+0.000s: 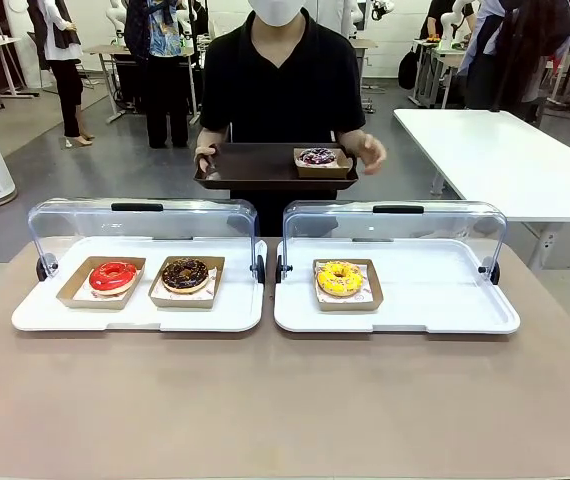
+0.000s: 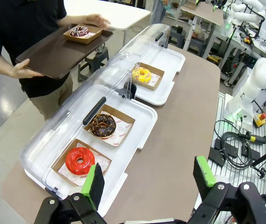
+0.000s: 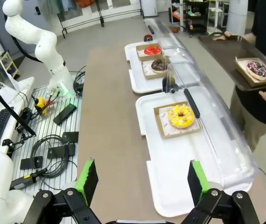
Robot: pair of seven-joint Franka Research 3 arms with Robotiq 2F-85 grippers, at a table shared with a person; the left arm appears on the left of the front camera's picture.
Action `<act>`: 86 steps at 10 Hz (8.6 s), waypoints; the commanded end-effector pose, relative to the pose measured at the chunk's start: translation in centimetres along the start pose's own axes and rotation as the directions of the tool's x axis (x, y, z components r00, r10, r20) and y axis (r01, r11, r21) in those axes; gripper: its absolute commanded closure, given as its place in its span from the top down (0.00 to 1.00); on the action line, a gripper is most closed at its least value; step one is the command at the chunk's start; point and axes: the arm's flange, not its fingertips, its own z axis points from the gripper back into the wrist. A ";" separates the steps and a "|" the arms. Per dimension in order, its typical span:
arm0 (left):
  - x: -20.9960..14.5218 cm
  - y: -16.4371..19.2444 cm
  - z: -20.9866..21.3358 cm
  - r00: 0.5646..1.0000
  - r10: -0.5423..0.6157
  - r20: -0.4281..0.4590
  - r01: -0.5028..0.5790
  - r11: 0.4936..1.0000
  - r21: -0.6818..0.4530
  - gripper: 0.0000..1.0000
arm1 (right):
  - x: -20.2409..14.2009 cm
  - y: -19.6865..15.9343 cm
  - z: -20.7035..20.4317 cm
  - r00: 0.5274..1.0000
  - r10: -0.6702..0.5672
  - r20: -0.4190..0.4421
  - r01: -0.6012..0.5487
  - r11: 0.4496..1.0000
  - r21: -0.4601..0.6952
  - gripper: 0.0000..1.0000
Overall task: Provide the desired donut to the person.
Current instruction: Pick up and lift the Paper togo box containing the Donut pointed at by the person.
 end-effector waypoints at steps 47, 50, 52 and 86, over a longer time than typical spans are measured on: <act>0.1 -0.1 0.2 1.000 0.001 0.007 -0.001 1.000 -0.006 1.00 | 7.3 3.4 -31.2 0.755 0.238 -0.611 -0.189 0.971 0.146 1.00; 0.1 -0.1 0.2 1.000 0.001 0.007 -0.001 1.000 -0.006 1.00 | 6.7 5.3 -34.0 0.669 0.218 -0.711 -0.229 0.970 0.081 1.00; 0.1 -0.1 0.2 1.000 0.001 0.007 -0.001 1.000 -0.006 1.00 | 5.1 6.0 -36.7 0.627 0.156 -0.764 -0.252 0.968 -0.009 1.00; 0.1 -0.1 0.2 1.000 0.001 0.007 -0.001 1.000 -0.006 1.00 | -1.8 -5.1 -46.1 0.579 0.089 -0.810 -0.170 0.985 -0.014 1.00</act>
